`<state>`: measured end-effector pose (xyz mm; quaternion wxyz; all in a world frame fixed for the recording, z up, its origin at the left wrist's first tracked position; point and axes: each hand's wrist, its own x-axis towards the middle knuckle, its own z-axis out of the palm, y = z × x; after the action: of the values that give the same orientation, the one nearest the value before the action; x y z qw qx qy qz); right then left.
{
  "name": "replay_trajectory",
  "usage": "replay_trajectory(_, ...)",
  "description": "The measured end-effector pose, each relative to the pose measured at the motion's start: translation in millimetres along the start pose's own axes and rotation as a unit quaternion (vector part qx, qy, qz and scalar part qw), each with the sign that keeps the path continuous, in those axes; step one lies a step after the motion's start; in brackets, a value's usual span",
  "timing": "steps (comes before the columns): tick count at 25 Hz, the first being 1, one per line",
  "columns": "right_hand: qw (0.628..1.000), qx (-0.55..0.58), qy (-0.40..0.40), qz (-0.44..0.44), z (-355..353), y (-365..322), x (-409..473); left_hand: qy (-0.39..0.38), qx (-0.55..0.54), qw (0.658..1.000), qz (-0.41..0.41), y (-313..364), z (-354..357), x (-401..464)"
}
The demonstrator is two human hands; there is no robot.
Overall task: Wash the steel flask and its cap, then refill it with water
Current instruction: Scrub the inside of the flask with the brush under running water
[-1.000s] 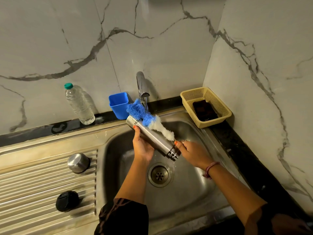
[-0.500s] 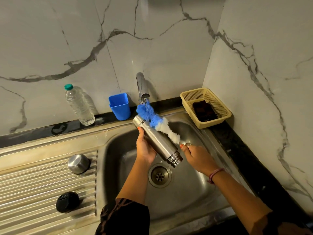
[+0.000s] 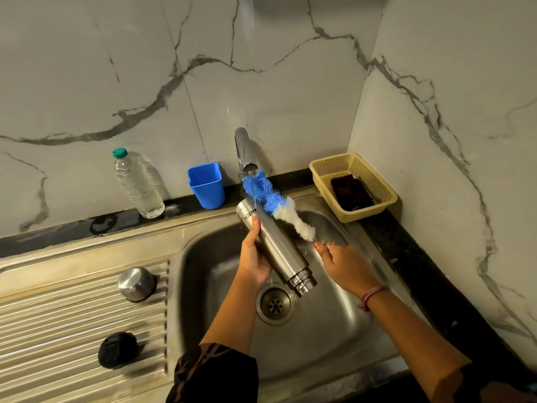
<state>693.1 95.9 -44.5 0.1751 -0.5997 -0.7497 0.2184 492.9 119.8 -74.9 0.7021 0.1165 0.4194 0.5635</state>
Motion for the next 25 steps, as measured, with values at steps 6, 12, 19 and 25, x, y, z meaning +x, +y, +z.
replay_trajectory(6,0.999,0.04,-0.029,0.022,9.9,7.7,-11.0,-0.005,-0.019,0.999,0.031,6.2,-1.8,7.9)
replay_trajectory(12,0.997,-0.004,-0.064,0.034,-3.3,28.7,-45.4,0.019,-0.093,0.992,0.086,25.1,-13.5,19.1)
replay_trajectory(19,0.999,-0.011,-0.041,-0.019,3.5,-3.8,-5.1,0.021,-0.082,0.995,0.057,8.6,2.3,8.1)
replay_trajectory(25,0.997,-0.041,-0.059,0.001,-1.5,30.2,-36.9,0.047,-0.121,0.987,0.095,24.1,-7.8,16.2)
